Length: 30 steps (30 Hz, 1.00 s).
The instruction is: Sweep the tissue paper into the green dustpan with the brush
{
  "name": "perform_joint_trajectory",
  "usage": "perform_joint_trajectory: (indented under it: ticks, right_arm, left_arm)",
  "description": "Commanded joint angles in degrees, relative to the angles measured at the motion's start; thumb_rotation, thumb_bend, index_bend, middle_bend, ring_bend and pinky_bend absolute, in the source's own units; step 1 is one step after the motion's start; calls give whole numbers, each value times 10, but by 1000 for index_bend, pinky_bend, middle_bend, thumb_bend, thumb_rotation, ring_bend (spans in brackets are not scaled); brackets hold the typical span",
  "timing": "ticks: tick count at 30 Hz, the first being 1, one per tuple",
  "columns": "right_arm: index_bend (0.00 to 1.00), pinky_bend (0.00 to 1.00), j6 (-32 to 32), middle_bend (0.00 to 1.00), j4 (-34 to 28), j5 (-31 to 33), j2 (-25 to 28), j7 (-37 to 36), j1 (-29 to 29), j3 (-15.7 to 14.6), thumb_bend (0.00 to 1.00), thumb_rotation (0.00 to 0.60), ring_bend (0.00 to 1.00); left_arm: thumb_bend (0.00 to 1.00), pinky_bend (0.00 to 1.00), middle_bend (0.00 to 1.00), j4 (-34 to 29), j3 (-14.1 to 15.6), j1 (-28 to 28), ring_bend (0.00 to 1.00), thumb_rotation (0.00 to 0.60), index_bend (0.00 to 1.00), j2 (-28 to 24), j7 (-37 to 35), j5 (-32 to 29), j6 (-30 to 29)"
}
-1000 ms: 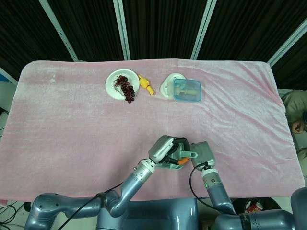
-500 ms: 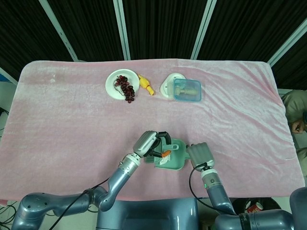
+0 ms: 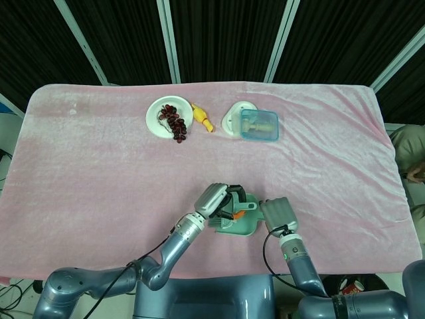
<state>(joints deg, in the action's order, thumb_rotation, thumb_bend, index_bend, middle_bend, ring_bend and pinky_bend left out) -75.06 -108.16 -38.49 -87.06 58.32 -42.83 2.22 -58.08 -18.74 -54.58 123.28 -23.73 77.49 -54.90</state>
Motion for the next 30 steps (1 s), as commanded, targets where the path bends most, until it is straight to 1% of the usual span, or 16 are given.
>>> perform_joint_trajectory:
  ticks: [1,11,16,20,21,30]
  right_arm:
    - [672,780,1,684,-1,0,0,-1,0,0,505,600,699]
    - [672,780,2,684,-2,3,-1,-6,2,0,505,600,699]
    - [672,780,1,684,-1,3,0,-8,3,1,505,600,699]
    - [672,780,0,684,-4,3,3,-9,3,2,506,600,699]
    - [672,780,-1,684,-4,3,3,-9,3,2,505,600,699]
    - [672,780,-4,684,-6,5,0,-7,3,2,505,600,699]
  left_arm:
    - [391,1000,710,10,-4,-8,871,600,691,12,-5,3,-2]
    - [391,1000,710,24,-25,-37,871,600,691,44,-15,15,-17]
    - [391,1000,710,15,-27,-40,871,600,690,50,-20,20,-28]
    - [391,1000,710,2,-28,-37,871,600,690,42,-20,25,-39]
    - [391,1000,710,-6,-32,-35,871,600,690,37,-22,26,-47]
    - [391,1000,710,-78,-35,-24,871,600,691,-15,-12,36,-61]
